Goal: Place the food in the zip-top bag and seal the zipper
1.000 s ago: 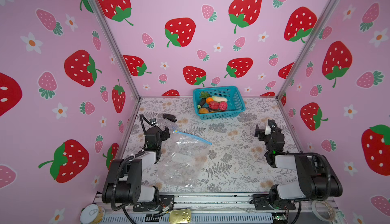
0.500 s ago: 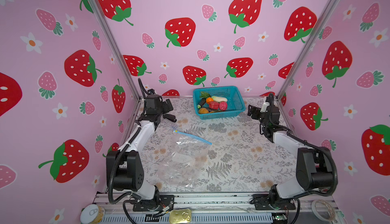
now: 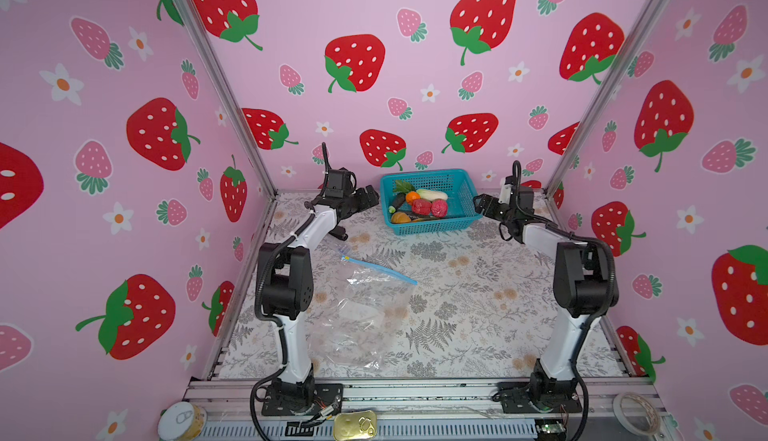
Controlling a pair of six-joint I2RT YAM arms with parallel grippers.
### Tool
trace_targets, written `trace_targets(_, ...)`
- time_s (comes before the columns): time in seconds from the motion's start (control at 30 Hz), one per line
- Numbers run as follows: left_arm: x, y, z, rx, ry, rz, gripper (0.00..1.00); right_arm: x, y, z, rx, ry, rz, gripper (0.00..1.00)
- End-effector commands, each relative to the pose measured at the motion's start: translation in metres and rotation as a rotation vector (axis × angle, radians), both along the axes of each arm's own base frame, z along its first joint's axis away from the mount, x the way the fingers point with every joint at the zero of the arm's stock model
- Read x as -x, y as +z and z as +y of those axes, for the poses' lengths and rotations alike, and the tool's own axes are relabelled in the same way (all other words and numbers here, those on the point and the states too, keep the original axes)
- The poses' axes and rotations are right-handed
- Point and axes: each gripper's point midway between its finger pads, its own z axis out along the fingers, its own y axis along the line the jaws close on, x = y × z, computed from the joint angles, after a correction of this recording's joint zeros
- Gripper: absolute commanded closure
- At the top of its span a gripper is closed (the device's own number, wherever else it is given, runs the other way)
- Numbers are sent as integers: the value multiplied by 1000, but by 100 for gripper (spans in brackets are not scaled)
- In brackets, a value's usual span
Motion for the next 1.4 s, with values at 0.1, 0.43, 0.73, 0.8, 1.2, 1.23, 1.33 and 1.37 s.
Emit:
trace_targets(0.1,-26,-13,-19,76,-28,45,2,-18,-13,14,-40,91,5,15)
trace_targets(0.43,-53,-18,-70,215,-135,36,5,-30,-17,39,-112,228,-27,27)
trace_targets(0.73,-44,-14,-105,244,-209,35,7,-18,6,39,-104,239,-60,31)
trace_targets(0.8,-39,-12,-113,245,-223,35,7,-13,10,38,-101,236,-61,32)
trace_targets(1.2,-1,-11,-163,233,-319,47,7,34,6,17,-30,165,-18,35)
trace_targets(1.23,3,-10,-167,231,-326,45,7,39,6,15,-24,159,-15,35)
trace_targets(1.33,16,-12,-175,222,-345,54,7,52,-2,9,-10,141,9,35)
trace_targets(1.37,20,-13,-177,219,-348,57,7,56,-3,8,-7,138,13,35)
